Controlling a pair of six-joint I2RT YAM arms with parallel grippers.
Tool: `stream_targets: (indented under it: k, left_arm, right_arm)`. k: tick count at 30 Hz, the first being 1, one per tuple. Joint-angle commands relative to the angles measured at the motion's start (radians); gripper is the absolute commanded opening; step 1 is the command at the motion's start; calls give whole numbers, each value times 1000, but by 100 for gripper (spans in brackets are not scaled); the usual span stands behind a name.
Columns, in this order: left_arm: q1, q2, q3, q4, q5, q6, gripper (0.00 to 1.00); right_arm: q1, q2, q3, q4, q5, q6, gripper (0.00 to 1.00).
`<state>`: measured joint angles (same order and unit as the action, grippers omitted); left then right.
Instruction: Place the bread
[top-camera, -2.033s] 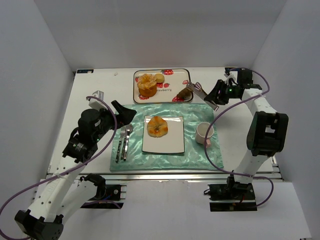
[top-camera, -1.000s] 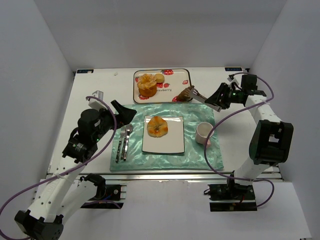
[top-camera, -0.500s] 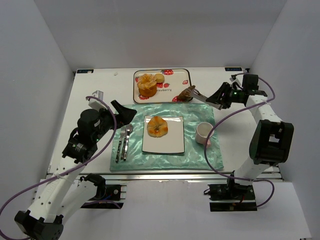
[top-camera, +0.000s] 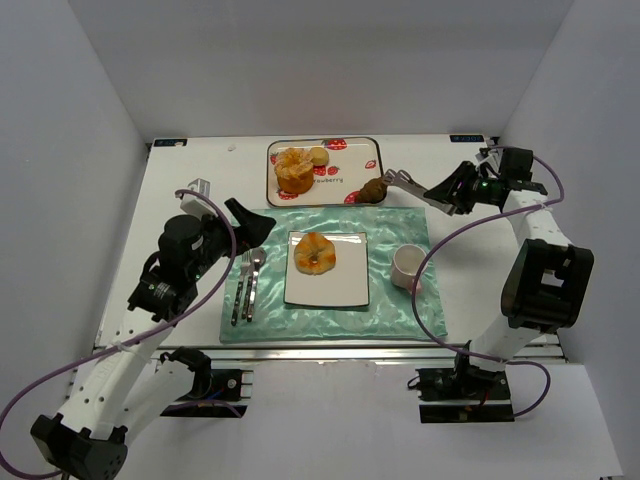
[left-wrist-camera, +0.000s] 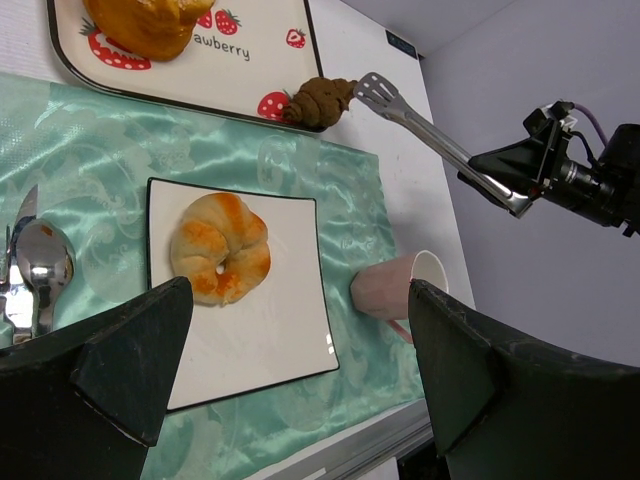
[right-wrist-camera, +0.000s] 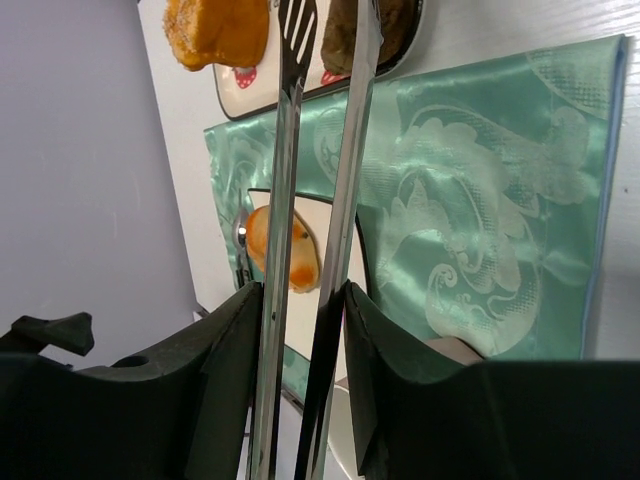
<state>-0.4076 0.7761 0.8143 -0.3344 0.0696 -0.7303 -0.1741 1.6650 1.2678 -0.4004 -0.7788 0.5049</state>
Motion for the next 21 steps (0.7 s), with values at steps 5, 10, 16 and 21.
stream_targets:
  k: [5, 10, 16, 21]
  left_arm:
    - [3, 0, 11, 17, 16, 11, 98]
    - [3, 2, 9, 21, 18, 6, 98]
    - [4, 2, 14, 17, 15, 6, 98]
    - [4, 2, 8, 23, 16, 5, 98]
  right_arm:
    - [4, 18, 27, 78, -71, 66, 44]
    - [5, 35, 24, 81, -70, 60, 48]
    - [5, 44, 42, 60, -47, 21, 52]
    - [5, 47, 28, 64, -46, 26, 52]
